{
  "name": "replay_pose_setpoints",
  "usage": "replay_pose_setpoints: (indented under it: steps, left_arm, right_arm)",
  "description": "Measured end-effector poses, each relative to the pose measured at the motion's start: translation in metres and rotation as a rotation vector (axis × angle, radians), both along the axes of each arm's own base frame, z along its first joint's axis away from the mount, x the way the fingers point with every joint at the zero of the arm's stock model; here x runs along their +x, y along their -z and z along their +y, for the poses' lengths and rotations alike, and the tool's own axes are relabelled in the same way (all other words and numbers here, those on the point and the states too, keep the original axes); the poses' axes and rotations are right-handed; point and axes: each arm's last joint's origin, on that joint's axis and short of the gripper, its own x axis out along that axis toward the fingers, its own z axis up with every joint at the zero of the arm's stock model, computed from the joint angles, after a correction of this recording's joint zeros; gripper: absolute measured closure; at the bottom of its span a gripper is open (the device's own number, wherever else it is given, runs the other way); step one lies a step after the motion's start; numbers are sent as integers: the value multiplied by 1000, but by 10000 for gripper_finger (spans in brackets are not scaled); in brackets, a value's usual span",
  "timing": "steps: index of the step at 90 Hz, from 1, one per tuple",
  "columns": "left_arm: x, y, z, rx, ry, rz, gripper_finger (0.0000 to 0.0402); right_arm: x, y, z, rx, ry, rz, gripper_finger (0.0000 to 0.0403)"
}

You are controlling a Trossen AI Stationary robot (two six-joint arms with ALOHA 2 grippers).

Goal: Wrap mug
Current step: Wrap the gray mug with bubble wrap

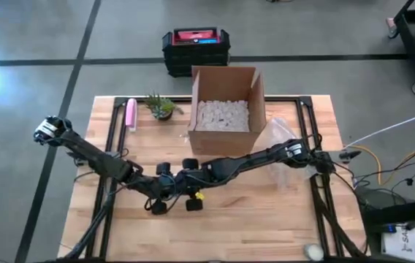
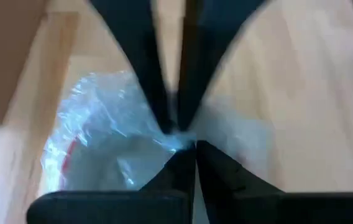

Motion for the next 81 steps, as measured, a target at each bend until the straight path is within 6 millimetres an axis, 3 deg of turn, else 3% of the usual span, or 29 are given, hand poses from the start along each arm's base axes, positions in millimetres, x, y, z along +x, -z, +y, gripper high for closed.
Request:
replay_pose_setpoints:
  steps: [8,33,46,63,68,81]
  left_arm:
    - [1,-6,3,39,-53,-43,398]
    - [3,19,4,70,-103,-75,399]
    - [-1,29,6,65,-111,-45,399]
    - [-1,31,6,61,-116,-38,400]
    - [-1,31,6,60,-118,-37,398]
    - [-1,31,6,58,-118,-37,400]
  right_arm:
    - [1,0,-1,1,-1,-4,389]
    - [-3,0,-1,-7,-7,27,389]
    - [-3,-12,-2,-7,-10,15,389]
    - [1,-44,-15,-14,-8,-59,389]
    - [2,-43,-21,-13,6,-66,389]
    - [4,-15,-27,-8,34,-2,389]
